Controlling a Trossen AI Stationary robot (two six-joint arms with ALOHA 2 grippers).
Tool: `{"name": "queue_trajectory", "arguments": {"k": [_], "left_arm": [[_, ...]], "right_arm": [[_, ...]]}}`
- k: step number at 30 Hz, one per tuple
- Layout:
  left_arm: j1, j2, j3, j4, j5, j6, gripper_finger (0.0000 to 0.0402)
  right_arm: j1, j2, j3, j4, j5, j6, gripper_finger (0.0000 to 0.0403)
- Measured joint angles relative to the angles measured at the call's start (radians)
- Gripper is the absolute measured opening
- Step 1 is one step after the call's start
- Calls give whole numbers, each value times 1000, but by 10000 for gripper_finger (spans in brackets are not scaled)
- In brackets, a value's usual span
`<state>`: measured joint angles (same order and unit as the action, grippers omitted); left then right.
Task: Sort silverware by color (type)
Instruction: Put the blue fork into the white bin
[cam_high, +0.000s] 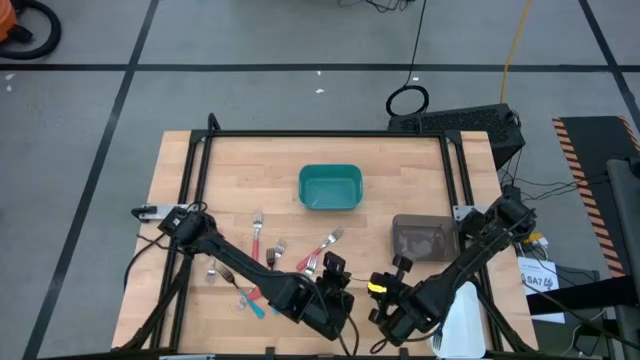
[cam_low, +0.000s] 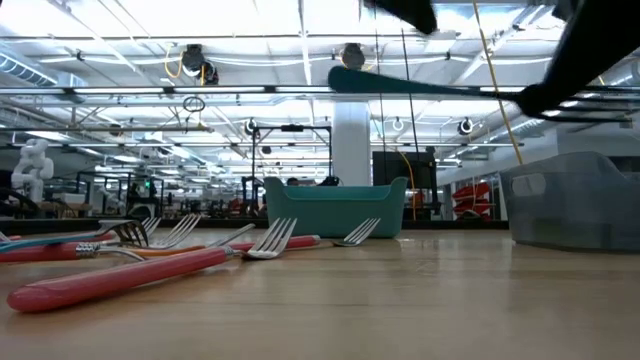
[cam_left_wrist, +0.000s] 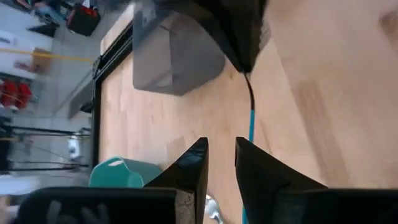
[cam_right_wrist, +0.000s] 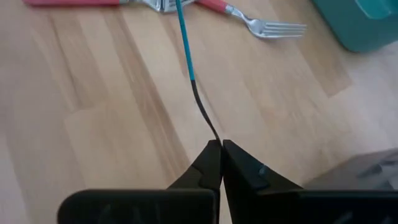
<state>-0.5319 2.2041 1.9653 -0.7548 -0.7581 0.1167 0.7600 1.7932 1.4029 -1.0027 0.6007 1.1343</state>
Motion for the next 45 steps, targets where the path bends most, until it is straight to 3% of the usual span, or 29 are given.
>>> {"name": "queue_trajectory", "arguments": {"k": [5,12,17,21,27,32,37,45], "left_arm": [[-2,0,117,-205,18,-185,81],[0,2,136,-455,14,-358,81],[13,2,136,-593,-80,-478,81],[16,2,130,-649,-162,-517,81],[70,2,45,-648,-162,-521,81],[114,-21,-96,-623,-147,-540,81],[128,-197,-373,-429,-97,-537,81],[87,-667,-955,403,140,-285,81]], "right_arm": [[36,-3,0,-16,1,6,1],[80,-3,0,-115,3,97,1],[113,-3,0,-163,4,159,1],[137,-3,0,-168,4,168,1],[165,-3,0,-169,1,186,1],[186,-2,0,-168,0,190,1],[197,-2,0,-156,3,190,1],[195,-2,0,-135,115,128,1]]}}
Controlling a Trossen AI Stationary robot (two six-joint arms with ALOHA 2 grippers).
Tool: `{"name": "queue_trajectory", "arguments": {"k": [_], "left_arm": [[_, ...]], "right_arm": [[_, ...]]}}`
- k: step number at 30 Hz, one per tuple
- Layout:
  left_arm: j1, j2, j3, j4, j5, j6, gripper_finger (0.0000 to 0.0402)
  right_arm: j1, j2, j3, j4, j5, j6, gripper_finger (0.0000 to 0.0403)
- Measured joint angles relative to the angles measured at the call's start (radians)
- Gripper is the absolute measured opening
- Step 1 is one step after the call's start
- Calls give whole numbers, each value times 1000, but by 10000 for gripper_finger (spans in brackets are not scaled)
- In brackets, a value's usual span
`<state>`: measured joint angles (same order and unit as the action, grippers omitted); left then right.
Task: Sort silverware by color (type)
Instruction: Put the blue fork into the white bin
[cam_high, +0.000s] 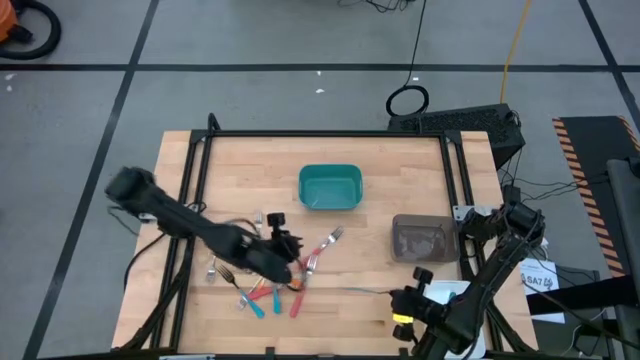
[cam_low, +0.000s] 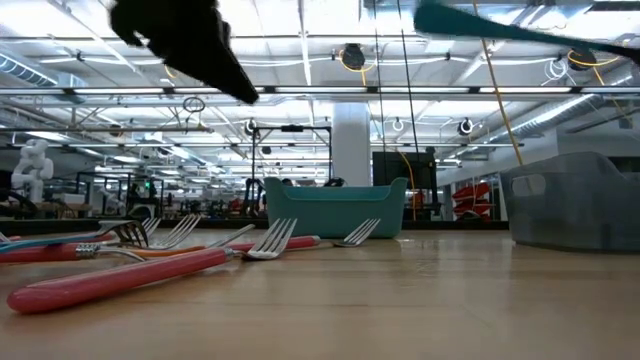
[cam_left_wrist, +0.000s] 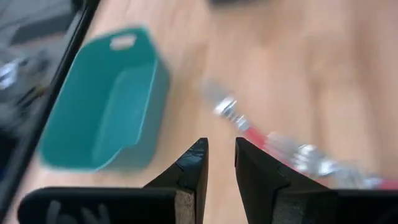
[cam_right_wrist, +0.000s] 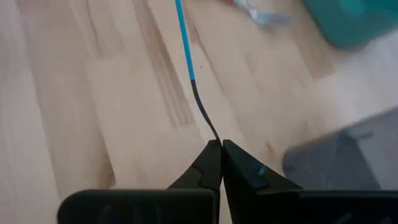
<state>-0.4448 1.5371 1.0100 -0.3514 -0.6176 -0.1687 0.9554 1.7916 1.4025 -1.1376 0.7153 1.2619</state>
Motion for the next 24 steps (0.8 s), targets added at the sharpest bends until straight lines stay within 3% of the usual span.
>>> {"name": "queue_trajectory", "arguments": {"k": [4,9,16,24], "left_arm": [[-1,-138,-220,426,131,157,81],[-2,-171,-372,840,266,298,81],[-8,-162,-383,984,339,301,81],[-48,-151,-382,1066,378,310,81]], "right_arm": [[-10,0,0,27,141,-70,1],[-42,-18,0,95,243,-179,1],[-98,-75,0,355,357,-509,2],[-160,-82,-13,580,352,-779,2]]}}
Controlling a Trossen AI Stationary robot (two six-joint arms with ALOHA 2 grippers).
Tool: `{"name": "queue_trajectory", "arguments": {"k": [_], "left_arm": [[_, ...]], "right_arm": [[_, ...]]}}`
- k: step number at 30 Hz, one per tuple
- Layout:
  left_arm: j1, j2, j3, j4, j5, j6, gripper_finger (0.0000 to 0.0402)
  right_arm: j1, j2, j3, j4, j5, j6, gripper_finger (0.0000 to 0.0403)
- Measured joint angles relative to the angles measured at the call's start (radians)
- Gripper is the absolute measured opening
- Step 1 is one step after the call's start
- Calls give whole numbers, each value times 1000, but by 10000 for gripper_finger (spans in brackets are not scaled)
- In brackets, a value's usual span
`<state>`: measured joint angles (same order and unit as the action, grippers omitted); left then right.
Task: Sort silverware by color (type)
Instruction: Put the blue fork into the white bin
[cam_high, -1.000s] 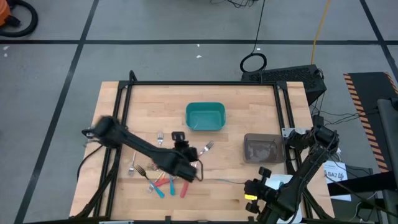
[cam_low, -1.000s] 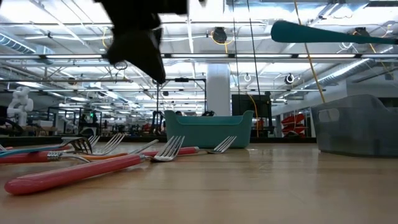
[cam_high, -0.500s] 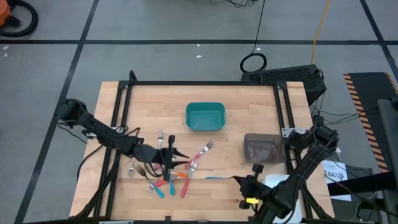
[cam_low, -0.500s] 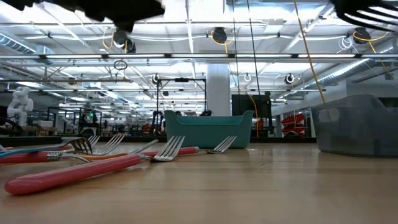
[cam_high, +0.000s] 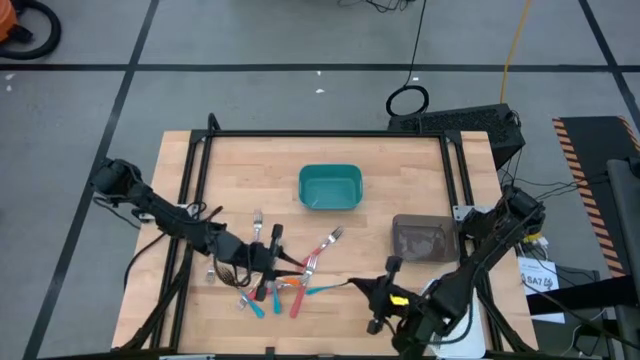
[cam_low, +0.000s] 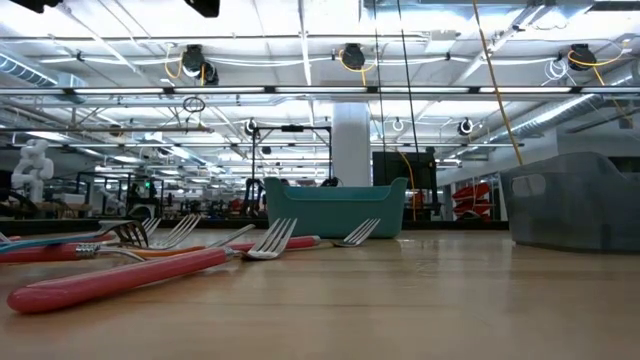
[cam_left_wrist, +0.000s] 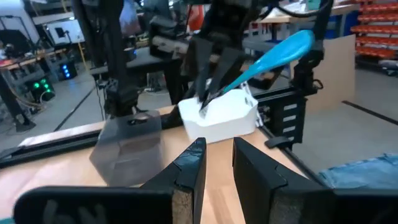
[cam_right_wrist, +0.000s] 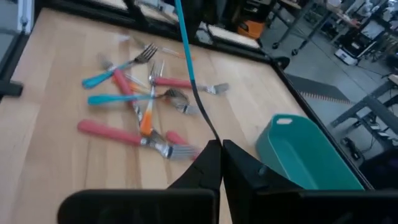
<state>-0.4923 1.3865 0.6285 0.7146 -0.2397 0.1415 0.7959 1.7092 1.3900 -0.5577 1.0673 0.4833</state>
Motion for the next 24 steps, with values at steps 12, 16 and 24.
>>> {"name": "queue_trajectory", "arguments": {"k": [12,16,24], "left_arm": [[-2,2,0,-6,1,-5,81],[-4,2,0,-1,1,-5,81],[-14,47,0,158,-1,32,81]], "right_arm": [[-167,0,-297,1005,-282,-561,2],[-225,0,-436,1329,-414,-569,2],[-272,0,-535,1526,-441,-522,2]]}}
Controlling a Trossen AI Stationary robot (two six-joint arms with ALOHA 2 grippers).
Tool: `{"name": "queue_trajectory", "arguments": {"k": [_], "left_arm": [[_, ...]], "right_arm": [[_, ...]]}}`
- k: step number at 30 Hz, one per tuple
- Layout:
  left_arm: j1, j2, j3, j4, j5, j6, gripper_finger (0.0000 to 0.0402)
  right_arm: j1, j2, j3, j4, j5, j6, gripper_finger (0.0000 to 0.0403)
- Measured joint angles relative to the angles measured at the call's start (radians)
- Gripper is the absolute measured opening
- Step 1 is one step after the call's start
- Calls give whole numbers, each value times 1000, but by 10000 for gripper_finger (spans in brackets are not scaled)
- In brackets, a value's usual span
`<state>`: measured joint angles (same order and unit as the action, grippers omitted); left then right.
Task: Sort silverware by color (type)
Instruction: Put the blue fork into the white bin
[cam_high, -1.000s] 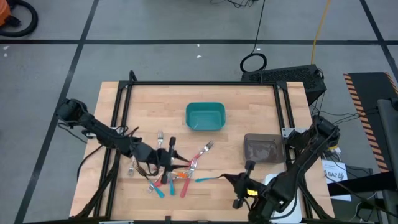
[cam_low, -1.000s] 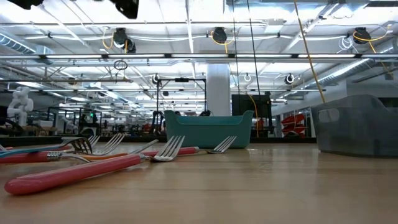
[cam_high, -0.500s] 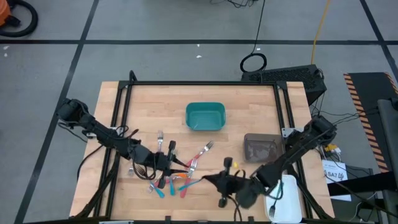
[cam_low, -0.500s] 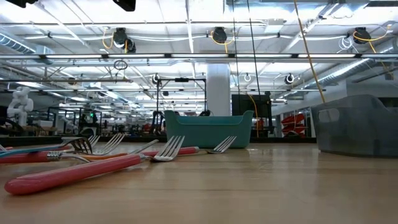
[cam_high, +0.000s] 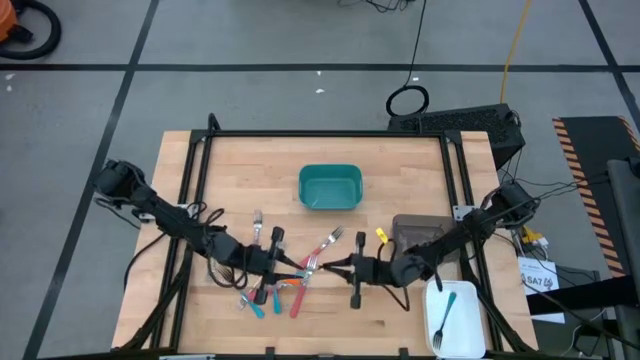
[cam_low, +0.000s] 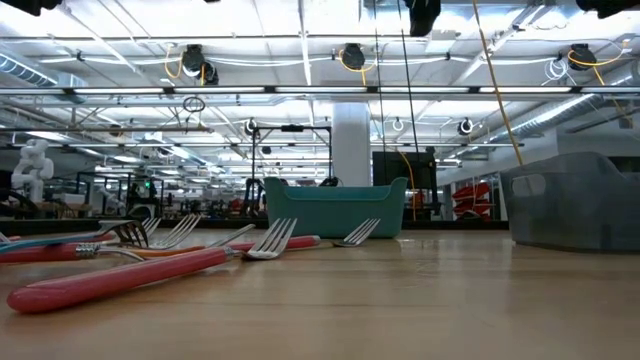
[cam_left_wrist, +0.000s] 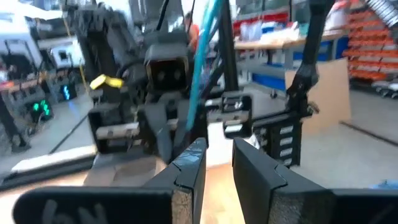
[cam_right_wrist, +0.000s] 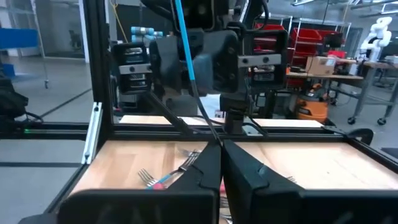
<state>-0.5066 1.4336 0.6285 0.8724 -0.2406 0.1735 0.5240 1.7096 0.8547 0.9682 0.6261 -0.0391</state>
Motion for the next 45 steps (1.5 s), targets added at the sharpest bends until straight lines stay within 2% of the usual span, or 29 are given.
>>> {"name": "queue_trajectory", "arguments": {"k": [6,24,36,45], "left_arm": [[8,34,5,21,-58,8,81],[15,40,28,21,-34,-48,81],[26,211,211,12,-101,30,81],[17,223,230,1,-101,55,81]], "right_arm": [[1,0,0,-7,0,0,2],[1,0,0,-8,-1,5,2],[3,0,0,-8,-1,6,2],[39,0,0,51,6,-41,2]]}}
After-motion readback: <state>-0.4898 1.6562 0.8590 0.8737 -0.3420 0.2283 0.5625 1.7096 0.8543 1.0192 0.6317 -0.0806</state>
